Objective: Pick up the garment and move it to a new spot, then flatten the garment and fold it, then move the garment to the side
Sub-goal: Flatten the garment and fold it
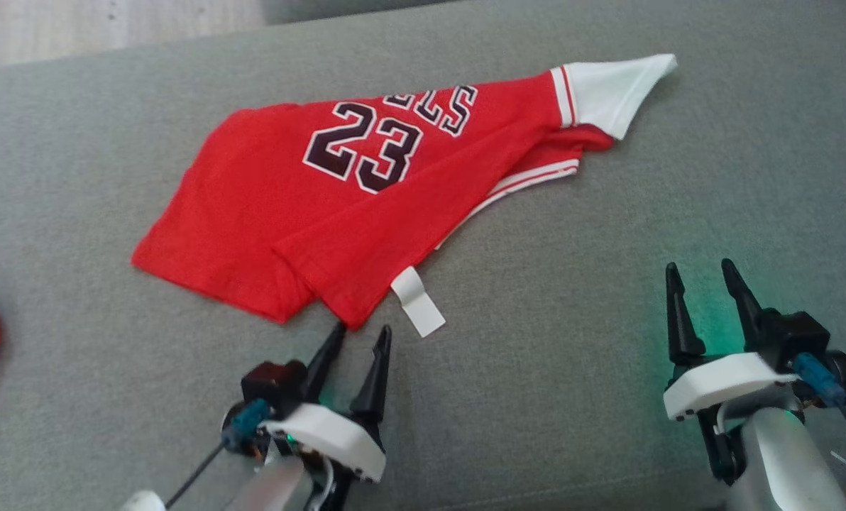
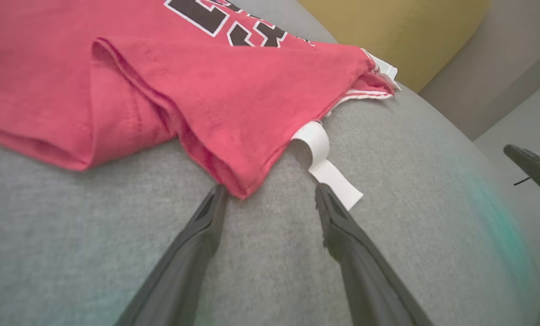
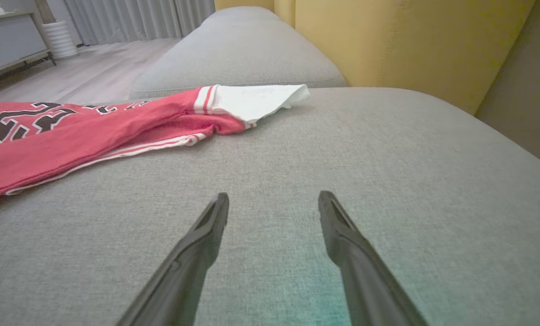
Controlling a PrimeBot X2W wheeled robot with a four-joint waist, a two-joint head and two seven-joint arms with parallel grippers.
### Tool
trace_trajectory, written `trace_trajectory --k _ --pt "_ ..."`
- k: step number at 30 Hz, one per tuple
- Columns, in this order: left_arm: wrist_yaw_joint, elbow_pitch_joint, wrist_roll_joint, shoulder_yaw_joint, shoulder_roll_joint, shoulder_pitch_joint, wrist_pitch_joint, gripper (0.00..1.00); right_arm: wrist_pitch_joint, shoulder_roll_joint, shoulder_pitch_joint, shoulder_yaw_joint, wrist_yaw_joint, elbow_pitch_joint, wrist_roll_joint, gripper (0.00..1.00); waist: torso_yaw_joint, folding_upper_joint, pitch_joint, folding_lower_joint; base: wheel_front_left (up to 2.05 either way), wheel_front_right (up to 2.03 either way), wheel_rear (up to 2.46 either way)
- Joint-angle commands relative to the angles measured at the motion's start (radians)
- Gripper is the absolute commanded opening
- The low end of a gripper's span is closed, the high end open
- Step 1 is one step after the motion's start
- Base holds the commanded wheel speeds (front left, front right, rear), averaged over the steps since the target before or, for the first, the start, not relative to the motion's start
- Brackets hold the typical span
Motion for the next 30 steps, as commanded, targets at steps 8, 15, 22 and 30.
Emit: trace_trajectory --k 8,15,22,30 --pt "-0.006 -0.008 -0.047 0.042 0.002 -0.064 -0.004 1.0 -0.006 0.003 -0.045 0.022 -0.001 -0.035 0.01 1.0 -0.011 0.0 0.032 0.0 0.0 0.0 0.0" --pt "-0.006 -0.048 -0.034 0.098 0.002 -0.053 -0.004 0.0 -0.006 0.003 -0.047 0.023 -0.001 -0.028 0.03 1.0 0.018 0.0 0.009 0.0 0.0 0.0 0.0" --pt "-0.006 -0.073 0.01 0.243 0.009 0.06 -0.004 0.0 -0.006 0.003 -0.003 -0.002 -0.001 -0.017 0.045 1.0 0.092 0.0 -0.066 0.0 0.0 0.0 0.0" --pt "-0.006 -0.053 0.077 0.38 0.036 0.134 -0.004 0.0 -0.006 0.003 0.025 0.01 -0.001 -0.008 0.071 1.0 0.121 0.0 -0.118 0.0 0.0 0.0 0.0"
